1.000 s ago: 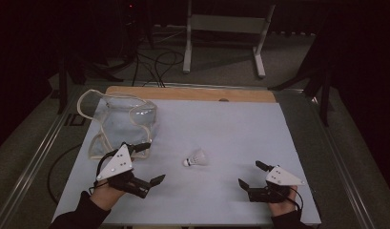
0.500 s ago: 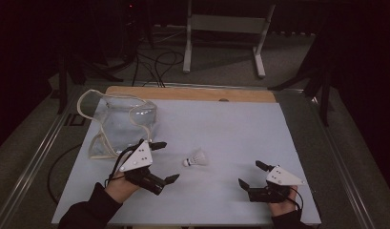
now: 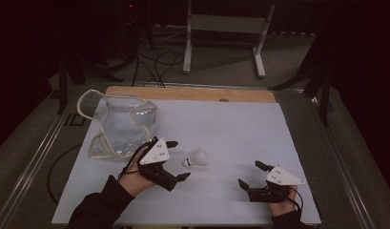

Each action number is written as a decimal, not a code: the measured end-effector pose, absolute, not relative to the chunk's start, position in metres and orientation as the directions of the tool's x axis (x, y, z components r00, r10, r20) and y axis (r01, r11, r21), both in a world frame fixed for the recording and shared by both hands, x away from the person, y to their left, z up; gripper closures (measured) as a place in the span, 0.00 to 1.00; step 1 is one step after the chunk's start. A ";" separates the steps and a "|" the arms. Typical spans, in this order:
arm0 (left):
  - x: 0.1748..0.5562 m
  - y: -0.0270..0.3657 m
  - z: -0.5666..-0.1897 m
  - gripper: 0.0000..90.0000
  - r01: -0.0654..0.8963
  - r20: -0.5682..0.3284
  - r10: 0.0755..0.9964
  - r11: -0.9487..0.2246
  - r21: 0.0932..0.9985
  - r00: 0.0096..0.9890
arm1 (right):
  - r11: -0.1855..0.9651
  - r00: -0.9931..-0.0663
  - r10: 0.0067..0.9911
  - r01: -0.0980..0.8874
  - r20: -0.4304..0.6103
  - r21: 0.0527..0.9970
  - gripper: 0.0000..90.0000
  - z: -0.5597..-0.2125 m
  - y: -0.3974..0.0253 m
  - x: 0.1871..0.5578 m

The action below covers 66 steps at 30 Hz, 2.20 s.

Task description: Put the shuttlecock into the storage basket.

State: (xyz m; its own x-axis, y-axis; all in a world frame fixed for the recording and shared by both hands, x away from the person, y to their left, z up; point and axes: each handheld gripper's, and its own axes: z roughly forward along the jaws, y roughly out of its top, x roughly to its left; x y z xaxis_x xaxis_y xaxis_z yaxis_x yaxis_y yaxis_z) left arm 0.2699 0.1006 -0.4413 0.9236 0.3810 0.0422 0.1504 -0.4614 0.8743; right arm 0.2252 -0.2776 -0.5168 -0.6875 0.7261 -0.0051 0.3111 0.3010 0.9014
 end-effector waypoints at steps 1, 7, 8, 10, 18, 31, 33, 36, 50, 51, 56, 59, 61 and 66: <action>0.272 0.099 -0.442 0.00 0.149 0.036 0.368 -0.462 0.874 0.929 | 0.300 -0.688 0.726 0.312 -0.004 0.902 0.10 -0.517 -0.278 0.225; 0.281 0.090 -0.450 0.00 0.152 0.031 0.349 -0.484 0.862 0.937 | 0.300 -0.690 0.724 0.310 -0.004 0.902 0.10 -0.517 -0.278 0.225; 0.282 0.089 -0.451 0.00 0.152 0.034 0.350 -0.491 0.858 0.936 | 0.299 -0.690 0.724 0.309 -0.003 0.903 0.10 -0.516 -0.278 0.225; 0.284 0.087 -0.453 0.00 0.152 0.035 0.345 -0.500 0.853 0.938 | 0.300 -0.692 0.722 0.308 -0.004 0.903 0.10 -0.516 -0.278 0.225; 0.295 0.080 -0.465 0.00 0.176 0.022 0.344 -0.533 0.828 0.939 | 0.301 -0.691 0.722 0.308 -0.005 0.903 0.10 -0.517 -0.278 0.225; 0.311 0.069 -0.487 0.01 0.208 0.015 0.337 -0.614 0.762 0.941 | 0.299 -0.692 0.722 0.308 -0.003 0.903 0.10 -0.516 -0.277 0.225; 0.313 0.068 -0.491 0.01 0.213 0.010 0.333 -0.626 0.750 0.943 | 0.298 -0.693 0.721 0.308 -0.002 0.904 0.10 -0.516 -0.277 0.225; 0.316 0.068 -0.498 0.01 0.227 0.002 0.335 -0.642 0.732 0.942 | 0.297 -0.693 0.721 0.308 -0.001 0.904 0.10 -0.516 -0.277 0.225; 0.324 0.070 -0.519 0.11 0.269 -0.019 0.342 -0.701 0.660 0.940 | 0.300 -0.696 0.718 0.309 0.000 0.903 0.10 -0.517 -0.277 0.225; 0.325 0.070 -0.520 0.12 0.274 -0.023 0.345 -0.703 0.657 0.938 | 0.299 -0.697 0.717 0.309 0.001 0.903 0.10 -0.517 -0.277 0.225; 0.327 0.071 -0.524 0.23 0.293 -0.040 0.349 -0.715 0.635 0.936 | 0.300 -0.699 0.715 0.311 0.003 0.902 0.10 -0.517 -0.276 0.225; 0.329 0.070 -0.526 0.31 0.307 -0.053 0.351 -0.725 0.616 0.935 | 0.298 -0.699 0.715 0.313 0.006 0.902 0.10 -0.518 -0.276 0.226; 0.330 0.070 -0.527 0.34 0.316 -0.056 0.357 -0.730 0.606 0.932 | 0.298 -0.700 0.714 0.314 0.008 0.901 0.10 -0.518 -0.276 0.226; 0.332 0.068 -0.530 0.45 0.335 -0.066 0.371 -0.732 0.594 0.926 | 0.297 -0.700 0.714 0.315 0.009 0.901 0.10 -0.518 -0.276 0.226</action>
